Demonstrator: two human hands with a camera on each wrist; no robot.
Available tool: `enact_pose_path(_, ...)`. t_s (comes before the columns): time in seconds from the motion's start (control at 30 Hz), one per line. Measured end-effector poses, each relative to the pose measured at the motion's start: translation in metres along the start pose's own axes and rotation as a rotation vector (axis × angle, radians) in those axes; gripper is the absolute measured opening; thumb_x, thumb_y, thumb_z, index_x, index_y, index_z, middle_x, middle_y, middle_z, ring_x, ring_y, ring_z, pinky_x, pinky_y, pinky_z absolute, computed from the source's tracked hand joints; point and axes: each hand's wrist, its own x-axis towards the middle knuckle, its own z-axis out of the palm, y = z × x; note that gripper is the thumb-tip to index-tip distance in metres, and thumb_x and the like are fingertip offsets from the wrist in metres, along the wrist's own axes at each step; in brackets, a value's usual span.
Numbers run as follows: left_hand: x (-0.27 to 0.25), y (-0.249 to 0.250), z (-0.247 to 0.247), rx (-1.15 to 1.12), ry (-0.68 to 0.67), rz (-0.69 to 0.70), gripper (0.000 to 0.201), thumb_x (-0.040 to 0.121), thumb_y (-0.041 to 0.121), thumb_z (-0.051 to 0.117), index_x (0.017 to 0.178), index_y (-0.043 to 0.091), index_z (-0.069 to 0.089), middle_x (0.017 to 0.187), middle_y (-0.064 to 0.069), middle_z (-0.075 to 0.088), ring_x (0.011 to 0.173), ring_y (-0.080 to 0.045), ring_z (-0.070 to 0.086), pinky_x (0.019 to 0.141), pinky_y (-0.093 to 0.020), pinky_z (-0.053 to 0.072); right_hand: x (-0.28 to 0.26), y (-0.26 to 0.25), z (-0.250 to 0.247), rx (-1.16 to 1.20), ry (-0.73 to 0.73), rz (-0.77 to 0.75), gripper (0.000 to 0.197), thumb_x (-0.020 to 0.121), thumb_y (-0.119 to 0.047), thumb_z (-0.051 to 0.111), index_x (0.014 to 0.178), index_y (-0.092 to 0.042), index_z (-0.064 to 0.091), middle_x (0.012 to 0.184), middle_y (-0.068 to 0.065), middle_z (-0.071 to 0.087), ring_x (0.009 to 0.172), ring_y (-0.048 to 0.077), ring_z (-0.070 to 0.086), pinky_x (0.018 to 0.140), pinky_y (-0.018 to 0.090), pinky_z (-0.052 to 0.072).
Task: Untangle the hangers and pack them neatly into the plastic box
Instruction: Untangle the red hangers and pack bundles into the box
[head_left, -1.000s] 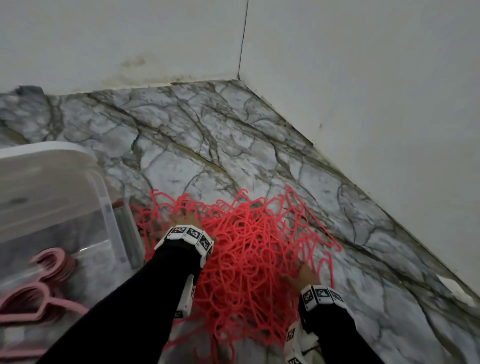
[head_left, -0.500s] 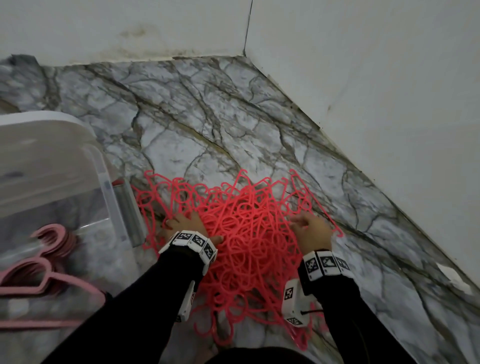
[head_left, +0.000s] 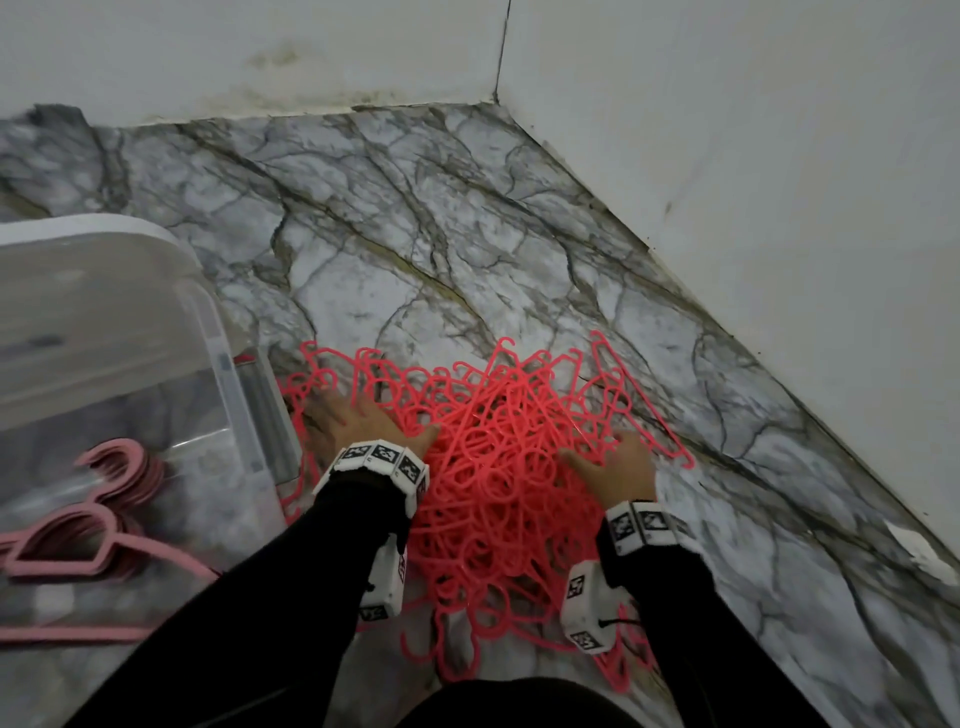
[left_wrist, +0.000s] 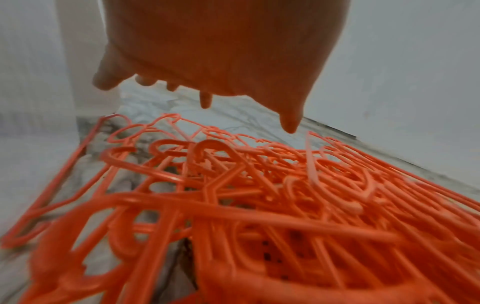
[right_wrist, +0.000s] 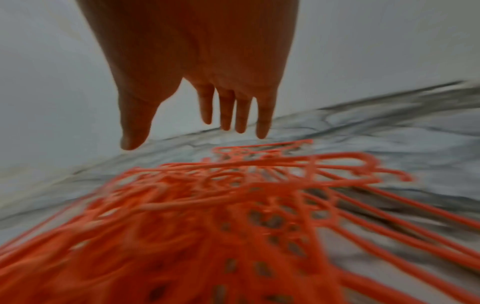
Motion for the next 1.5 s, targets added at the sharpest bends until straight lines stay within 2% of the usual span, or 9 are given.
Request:
enact_pose_path(0.07,0.009,-0.002,0.003,-0.045,-0.165,-0.043,0.124,0.067,0.079,0.057,0.151,0.009,-0.001,0.155,-0.026,0.004,0.143,-0.042,0.011,0.111,-0.057,0.017,0.008,0.022,-0.001,-0.023,-0.051,0.192,0.085,0.065,-0.048,0.081,0.121,0.009,0.051,0.118,0.027,0.059,0.114,0.038,0.056,0.094,0.042,0.044)
enact_pose_path(0.17,0.016,-0.002,0.015,-0.17,-0.368,-0.036,0.119,0.071,0.072,0.062,0.147,-0.006,0.012,0.147,-0.03,0.028,0.134,-0.043,0.034,0.109,-0.054,0.031,0.012,0.04,0.01,-0.027,-0.202,0.271,0.099,0.069,-0.053,0.076,0.138,0.005,0.034,0.136,0.025,0.048,0.126,0.035,0.048,0.103,0.041,0.041)
enact_pose_path(0.3,0.007,0.001,0.02,0.012,-0.332,-0.052,0.123,0.068,0.071,0.066,0.15,0.006,0.002,0.153,-0.025,0.012,0.138,-0.041,0.025,0.109,-0.052,0.029,0.01,0.037,0.031,-0.303,-0.261,0.206,0.107,0.068,-0.072,0.063,0.145,-0.006,0.029,0.146,0.02,0.038,0.133,0.035,0.039,0.11,0.044,0.033)
enact_pose_path(0.5,-0.001,0.003,0.022,-0.11,-0.234,-0.075,0.088,0.079,0.058,0.06,0.144,0.008,0.028,0.149,-0.023,0.02,0.135,-0.042,0.026,0.109,-0.051,0.025,-0.011,0.02,0.041,-0.485,-0.245,0.142,0.118,0.047,-0.099,0.035,0.138,-0.023,0.042,0.148,0.014,0.035,0.138,0.034,0.03,0.109,0.052,0.026)
enact_pose_path(0.77,0.002,0.009,0.002,-0.025,-0.364,0.037,0.082,0.066,0.083,0.054,0.104,0.011,0.062,0.119,-0.011,0.059,0.12,-0.034,0.051,0.092,-0.038,0.045,-0.006,0.01,0.038,-0.378,-0.316,0.06,0.087,0.065,-0.08,0.057,0.119,-0.013,0.057,0.126,0.015,0.058,0.119,0.031,0.052,0.099,0.041,0.044)
enact_pose_path(1.1,0.013,0.005,0.017,-0.146,-0.243,0.097,0.123,0.063,0.055,0.081,0.149,0.009,0.006,0.141,-0.022,0.038,0.127,-0.039,0.042,0.097,-0.044,0.042,0.011,-0.007,0.047,0.107,-0.487,0.242,0.057,0.074,-0.04,0.073,0.114,0.0,0.064,0.099,0.015,0.069,0.088,0.027,0.065,0.076,0.032,0.05)
enact_pose_path(1.23,0.003,0.013,0.027,-0.324,-0.252,-0.022,0.103,0.073,0.066,0.061,0.151,0.019,0.013,0.15,-0.024,0.024,0.132,-0.042,0.035,0.103,-0.049,0.033,0.009,-0.016,0.056,0.205,-0.461,0.313,0.095,0.064,-0.062,0.074,0.13,0.002,0.049,0.123,0.018,0.059,0.112,0.029,0.058,0.094,0.034,0.046)
enact_pose_path(1.4,-0.006,0.016,0.024,-0.17,-0.365,-0.022,0.126,0.052,0.071,0.076,0.147,0.013,0.017,0.15,-0.021,0.022,0.136,-0.038,0.03,0.103,-0.047,0.035,-0.002,-0.022,0.066,-0.038,-0.341,0.232,0.065,0.063,-0.065,0.073,0.081,-0.008,0.048,0.066,0.004,0.047,0.055,0.017,0.047,0.048,0.024,0.031)
enact_pose_path(1.5,0.0,0.014,0.018,-0.139,-0.377,0.033,0.116,0.048,0.067,0.082,0.136,0.007,0.034,0.136,-0.015,0.048,0.119,-0.028,0.051,0.085,-0.036,0.045,-0.003,-0.023,0.065,-0.027,-0.331,0.22,0.091,0.062,-0.064,0.075,0.121,-0.002,0.045,0.106,0.013,0.057,0.096,0.028,0.058,0.067,0.028,0.038)
